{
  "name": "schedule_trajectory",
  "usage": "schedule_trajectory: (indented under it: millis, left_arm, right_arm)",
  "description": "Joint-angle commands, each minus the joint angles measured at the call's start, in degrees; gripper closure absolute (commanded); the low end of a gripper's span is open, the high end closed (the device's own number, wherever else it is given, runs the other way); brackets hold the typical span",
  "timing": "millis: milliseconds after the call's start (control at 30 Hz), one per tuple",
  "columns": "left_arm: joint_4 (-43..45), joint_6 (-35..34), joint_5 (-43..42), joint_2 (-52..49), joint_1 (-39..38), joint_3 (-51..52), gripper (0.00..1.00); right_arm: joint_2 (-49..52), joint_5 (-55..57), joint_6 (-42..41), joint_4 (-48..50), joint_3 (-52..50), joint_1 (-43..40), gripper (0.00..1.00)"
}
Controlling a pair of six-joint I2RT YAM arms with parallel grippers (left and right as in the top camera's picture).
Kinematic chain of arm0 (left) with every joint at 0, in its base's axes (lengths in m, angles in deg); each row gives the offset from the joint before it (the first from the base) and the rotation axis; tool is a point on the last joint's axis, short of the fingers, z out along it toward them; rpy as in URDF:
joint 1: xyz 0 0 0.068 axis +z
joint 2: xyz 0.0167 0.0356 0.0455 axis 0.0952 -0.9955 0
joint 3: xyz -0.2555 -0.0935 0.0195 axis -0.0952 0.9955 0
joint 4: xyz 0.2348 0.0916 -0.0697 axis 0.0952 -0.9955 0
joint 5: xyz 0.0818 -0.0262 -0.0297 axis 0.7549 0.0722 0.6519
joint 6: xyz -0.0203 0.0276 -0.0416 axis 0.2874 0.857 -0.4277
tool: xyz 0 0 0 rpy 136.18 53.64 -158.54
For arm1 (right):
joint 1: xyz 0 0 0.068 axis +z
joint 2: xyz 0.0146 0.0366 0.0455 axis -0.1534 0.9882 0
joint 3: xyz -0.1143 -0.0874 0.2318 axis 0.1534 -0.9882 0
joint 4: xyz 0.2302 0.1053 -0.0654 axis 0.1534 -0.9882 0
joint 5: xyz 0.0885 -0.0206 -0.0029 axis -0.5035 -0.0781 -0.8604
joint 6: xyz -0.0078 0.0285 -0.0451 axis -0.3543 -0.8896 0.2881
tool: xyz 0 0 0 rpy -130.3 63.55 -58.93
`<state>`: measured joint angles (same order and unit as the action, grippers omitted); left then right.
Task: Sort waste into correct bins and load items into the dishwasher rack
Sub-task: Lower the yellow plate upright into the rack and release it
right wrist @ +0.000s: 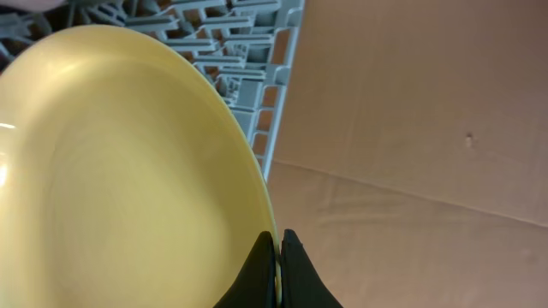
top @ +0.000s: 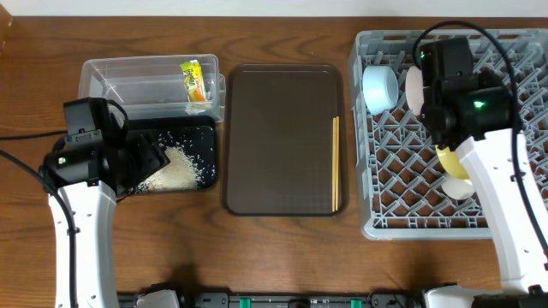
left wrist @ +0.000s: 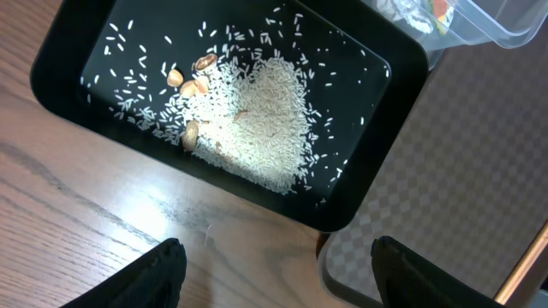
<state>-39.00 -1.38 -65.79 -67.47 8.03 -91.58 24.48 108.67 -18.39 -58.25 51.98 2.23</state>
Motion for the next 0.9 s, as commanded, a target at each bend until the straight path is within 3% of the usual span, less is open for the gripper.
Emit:
schedule_trajectory:
  millis: [0,200,367,467,600,867]
  left_arm:
    - [-0.2,-0.5,0.3,-0.2,0.3,-0.3,0.27]
    - [-0.2,-0.5,0.3,-0.2,0.3,-0.3,0.27]
    - [-0.2,-0.5,0.3,-0.2,0.3,-0.3,0.27]
    - [-0.4,-0.5,0.3,-0.2,0.3,-0.3,0.27]
    - [-0.5,-0.5,0.3,-0.2,0.3,-0.3,0.27]
    - [-0.6,-0.5,0.3,-0.2,0.3,-0.3,0.27]
  right_arm:
    - [0.5,1.9,0.3,2.1,-3.2,0.2,0.99]
    - [0.6,1.2,-0.9,7.3,-8.6,2.6,0.99]
    - [0.6,-6.6,-3.8,9.7,-9.1,3.3,0.98]
    - [0.6,-12.1,-5.0,11.0,-9.1,3.3,0.64]
    - [0.6,-13.0,-7.8,12.7,-9.0,3.2,0.37]
    - [-1.4,-13.7,-13.4,14.1,-7.6,3.2,0.09]
